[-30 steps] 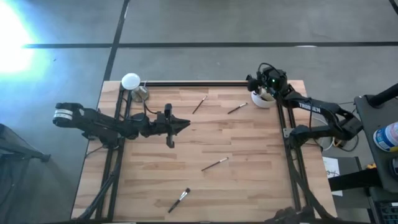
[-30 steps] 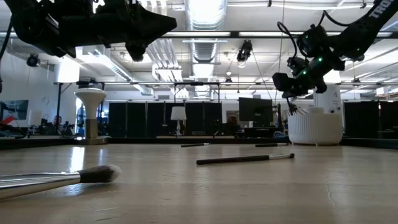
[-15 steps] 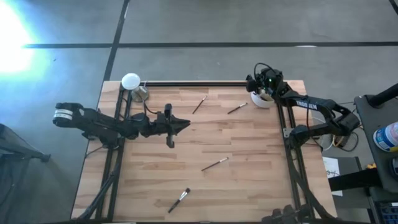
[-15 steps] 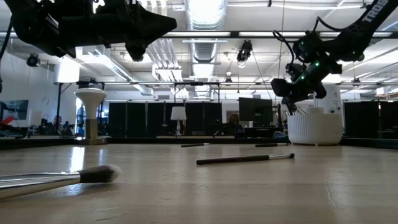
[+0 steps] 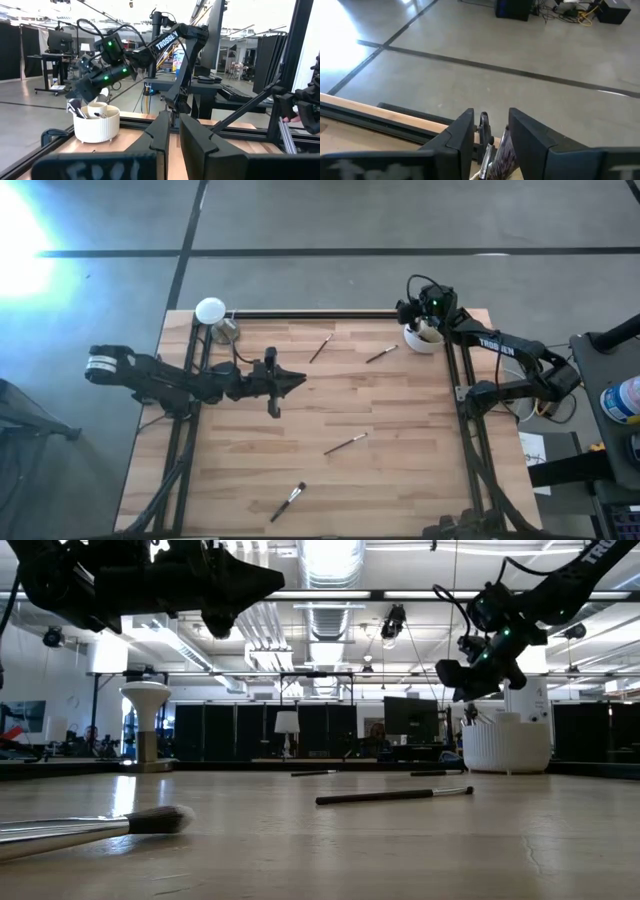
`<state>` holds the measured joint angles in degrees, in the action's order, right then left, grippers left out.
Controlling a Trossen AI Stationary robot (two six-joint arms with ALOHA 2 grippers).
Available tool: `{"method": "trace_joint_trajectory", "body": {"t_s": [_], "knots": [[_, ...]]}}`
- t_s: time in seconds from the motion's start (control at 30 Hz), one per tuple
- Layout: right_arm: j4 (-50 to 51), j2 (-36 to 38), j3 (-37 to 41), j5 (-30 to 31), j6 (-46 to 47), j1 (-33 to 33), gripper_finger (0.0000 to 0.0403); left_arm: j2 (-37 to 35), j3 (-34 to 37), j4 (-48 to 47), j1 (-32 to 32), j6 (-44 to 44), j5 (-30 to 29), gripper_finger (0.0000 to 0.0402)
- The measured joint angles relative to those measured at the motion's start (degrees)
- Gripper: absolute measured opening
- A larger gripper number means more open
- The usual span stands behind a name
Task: Put items in baskets/containers
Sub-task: Put the black powder brush into the white organizer
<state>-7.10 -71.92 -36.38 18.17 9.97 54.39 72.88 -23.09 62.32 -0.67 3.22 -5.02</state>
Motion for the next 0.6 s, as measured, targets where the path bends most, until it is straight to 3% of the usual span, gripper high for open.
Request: {"method": "trace_joint_trajectory", "body": {"t_s": [0.33, 0.6], "knots": [[9.7, 0.0, -4.5, 0.0, -1.5, 0.0, 0.0018, 0.0, 0.0, -0.8, 0.0, 0.0, 0.0, 0.0037], [12.6, 1.7, -4.4, -0.5, -4.2, -1.3, 0.0008, 0.0, -0.1, -4.5, 0.0, 0.1, -0.1, 0.0037]]}}
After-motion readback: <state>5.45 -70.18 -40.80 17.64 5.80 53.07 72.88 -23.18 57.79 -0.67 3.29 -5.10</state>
